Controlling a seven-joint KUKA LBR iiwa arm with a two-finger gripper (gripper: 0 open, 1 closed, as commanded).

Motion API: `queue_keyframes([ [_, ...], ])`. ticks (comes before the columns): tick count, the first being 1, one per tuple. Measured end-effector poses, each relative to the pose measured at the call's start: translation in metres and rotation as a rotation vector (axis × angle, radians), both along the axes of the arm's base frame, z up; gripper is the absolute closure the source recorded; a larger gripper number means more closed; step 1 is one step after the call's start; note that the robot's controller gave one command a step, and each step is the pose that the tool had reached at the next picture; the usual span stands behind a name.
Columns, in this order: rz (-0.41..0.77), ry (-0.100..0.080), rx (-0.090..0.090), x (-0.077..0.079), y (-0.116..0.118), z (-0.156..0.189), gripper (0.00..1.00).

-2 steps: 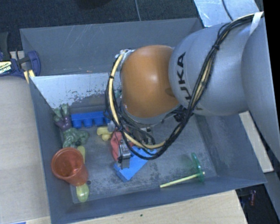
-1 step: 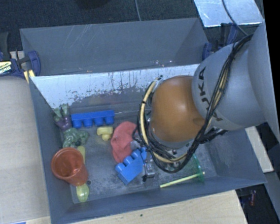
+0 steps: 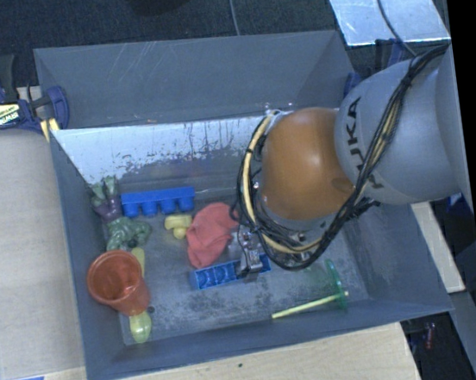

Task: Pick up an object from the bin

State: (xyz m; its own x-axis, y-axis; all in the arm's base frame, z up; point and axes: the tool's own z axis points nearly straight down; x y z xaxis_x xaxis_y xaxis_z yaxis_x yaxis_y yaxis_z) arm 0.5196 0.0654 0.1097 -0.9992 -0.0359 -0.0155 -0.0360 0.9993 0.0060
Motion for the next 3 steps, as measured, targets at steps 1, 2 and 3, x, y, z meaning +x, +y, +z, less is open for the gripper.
queue_keyframes([
  [1,-0.001,0.000,0.000,0.000,0.000,0.000,1.00],
  [2,0.006,0.003,-0.001,0.000,0.003,0.077,1.00],
  [3,0.035,0.006,-0.001,-0.010,0.004,0.145,1.00],
])
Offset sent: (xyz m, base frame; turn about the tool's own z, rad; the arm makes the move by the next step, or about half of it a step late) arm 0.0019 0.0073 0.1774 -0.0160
